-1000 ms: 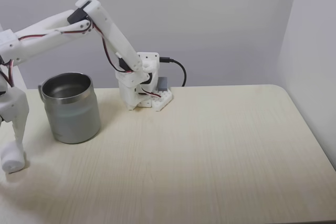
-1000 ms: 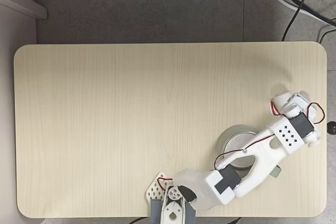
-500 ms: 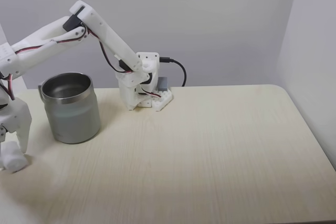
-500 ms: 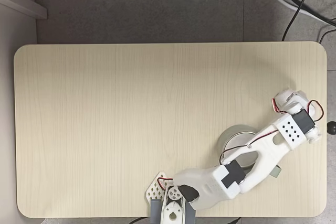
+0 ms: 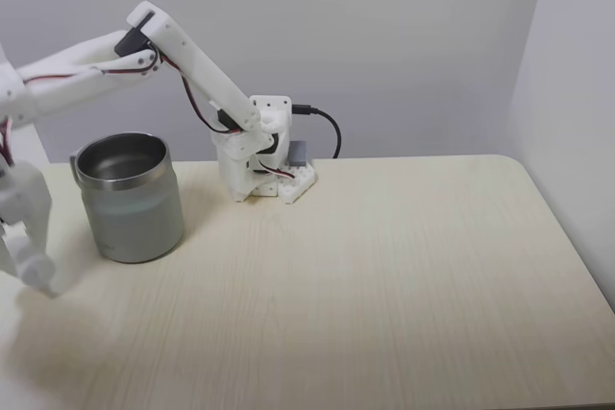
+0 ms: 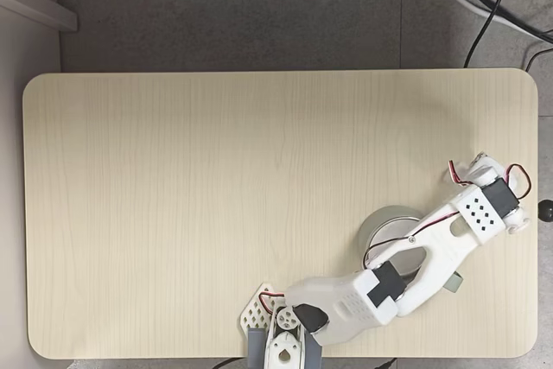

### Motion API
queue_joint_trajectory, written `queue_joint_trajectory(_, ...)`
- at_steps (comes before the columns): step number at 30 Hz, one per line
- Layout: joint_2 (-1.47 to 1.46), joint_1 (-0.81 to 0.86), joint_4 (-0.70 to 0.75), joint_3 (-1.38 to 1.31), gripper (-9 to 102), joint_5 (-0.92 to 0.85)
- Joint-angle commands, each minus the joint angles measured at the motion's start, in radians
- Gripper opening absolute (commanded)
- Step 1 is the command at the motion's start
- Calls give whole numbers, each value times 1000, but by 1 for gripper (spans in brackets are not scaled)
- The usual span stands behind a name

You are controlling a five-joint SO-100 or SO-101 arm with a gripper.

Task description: Grasp a dressing and put it in the cup.

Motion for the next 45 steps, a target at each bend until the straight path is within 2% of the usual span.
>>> queue_joint_trajectory(1,12,0,216,279,0,25)
queue_joint_trajectory(3,51,0,330,443,0,40)
queue_joint_trajectory(6,-43,3,330,414,0,44)
queue_joint_trajectory(28,-1017,-3,333,-333,0,-38)
queue_joint_trajectory(38,-1123,28,321,-566,0,-104)
queue_joint_trajectory(45,-1195,37,239,-730,0,-140)
